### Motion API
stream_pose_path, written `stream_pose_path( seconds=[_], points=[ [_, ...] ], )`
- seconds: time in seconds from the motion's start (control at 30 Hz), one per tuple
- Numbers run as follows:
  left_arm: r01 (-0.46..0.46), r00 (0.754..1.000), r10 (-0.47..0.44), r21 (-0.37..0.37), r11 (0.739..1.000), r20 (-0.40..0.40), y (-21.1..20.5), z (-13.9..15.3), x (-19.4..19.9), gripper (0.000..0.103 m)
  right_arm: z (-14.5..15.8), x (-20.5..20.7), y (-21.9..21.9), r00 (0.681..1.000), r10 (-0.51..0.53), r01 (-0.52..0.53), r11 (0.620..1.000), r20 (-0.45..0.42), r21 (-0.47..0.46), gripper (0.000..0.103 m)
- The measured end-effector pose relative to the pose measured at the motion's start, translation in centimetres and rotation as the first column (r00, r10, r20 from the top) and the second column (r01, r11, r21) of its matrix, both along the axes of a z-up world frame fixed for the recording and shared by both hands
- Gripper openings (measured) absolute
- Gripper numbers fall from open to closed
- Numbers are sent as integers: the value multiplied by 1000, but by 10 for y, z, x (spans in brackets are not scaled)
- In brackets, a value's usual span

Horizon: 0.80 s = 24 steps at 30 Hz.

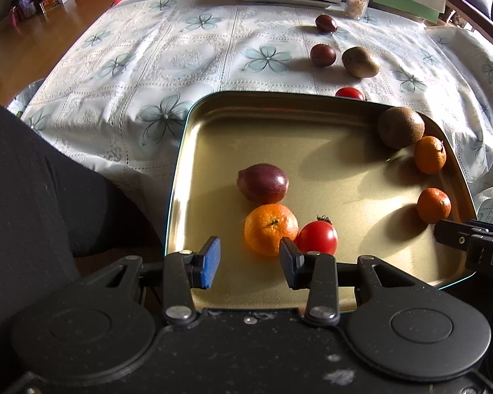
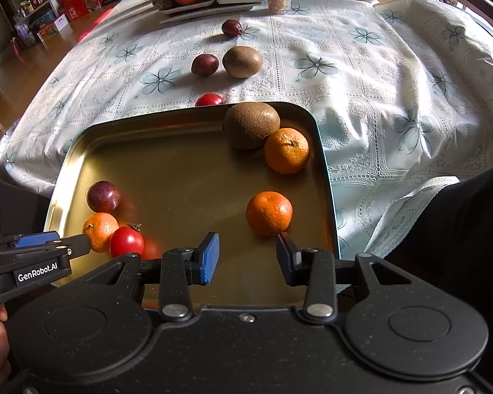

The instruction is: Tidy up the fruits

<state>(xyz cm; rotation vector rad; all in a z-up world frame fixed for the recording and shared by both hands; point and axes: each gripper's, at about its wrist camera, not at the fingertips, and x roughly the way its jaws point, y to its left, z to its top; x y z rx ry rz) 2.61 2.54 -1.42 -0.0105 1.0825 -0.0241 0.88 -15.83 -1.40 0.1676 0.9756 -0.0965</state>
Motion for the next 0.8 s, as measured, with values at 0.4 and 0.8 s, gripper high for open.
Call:
stream_pose_path(
  seconds=[0.4, 0.8],
  points=[
    [-32, 999, 32, -28, 999, 1, 6, 0, -4, 41, -5, 0, 13, 999, -26, 23, 995, -29, -94, 49],
    [-38, 999, 38, -2, 999, 0, 7, -1, -8, 41, -12, 5, 12, 991, -83, 68, 988, -102, -140, 49]
  ],
)
